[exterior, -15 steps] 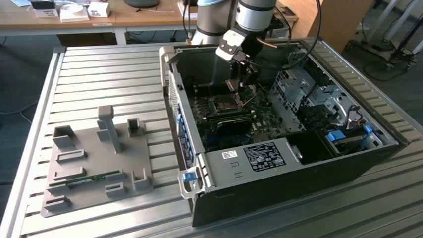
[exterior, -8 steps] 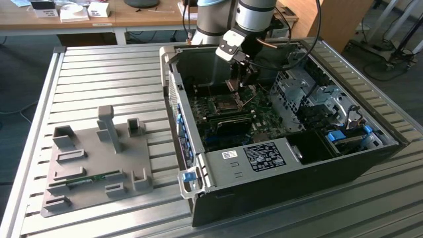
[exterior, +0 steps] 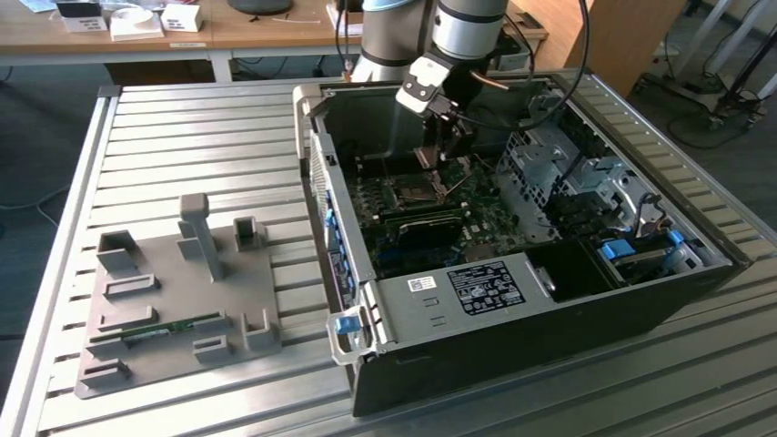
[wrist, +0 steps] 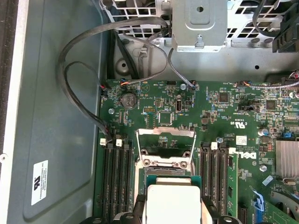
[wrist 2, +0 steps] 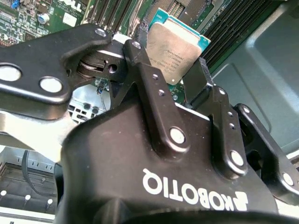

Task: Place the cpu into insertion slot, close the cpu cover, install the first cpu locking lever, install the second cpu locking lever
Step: 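Place the cpu into insertion slot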

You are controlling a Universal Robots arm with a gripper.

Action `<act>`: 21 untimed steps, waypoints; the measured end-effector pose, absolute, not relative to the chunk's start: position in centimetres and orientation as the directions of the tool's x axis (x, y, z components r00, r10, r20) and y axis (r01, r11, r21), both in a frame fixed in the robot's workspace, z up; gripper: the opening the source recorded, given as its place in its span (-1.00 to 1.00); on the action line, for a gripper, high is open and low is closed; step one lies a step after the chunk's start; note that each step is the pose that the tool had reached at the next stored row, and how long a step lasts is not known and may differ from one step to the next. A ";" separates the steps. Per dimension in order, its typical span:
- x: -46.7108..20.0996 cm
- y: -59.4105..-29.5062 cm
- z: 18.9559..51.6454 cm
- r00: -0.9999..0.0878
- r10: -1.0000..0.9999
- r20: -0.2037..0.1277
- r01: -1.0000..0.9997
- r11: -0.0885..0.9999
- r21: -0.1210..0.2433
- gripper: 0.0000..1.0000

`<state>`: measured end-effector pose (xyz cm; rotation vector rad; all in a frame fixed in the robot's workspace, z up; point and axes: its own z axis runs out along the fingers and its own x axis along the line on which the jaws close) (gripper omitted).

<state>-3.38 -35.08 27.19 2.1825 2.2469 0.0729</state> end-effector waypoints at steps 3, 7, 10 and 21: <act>-3.4 -35.1 27.1 -0.030 0.999 0.026 0.999 0.029 0.039 0.08; -3.4 -35.1 27.0 -0.030 0.999 0.029 0.999 0.028 0.039 0.08; -3.4 -35.0 27.0 -0.030 0.999 0.029 0.999 0.028 0.039 0.08; -3.4 -34.9 26.6 -0.029 0.999 0.029 0.999 0.028 0.039 0.08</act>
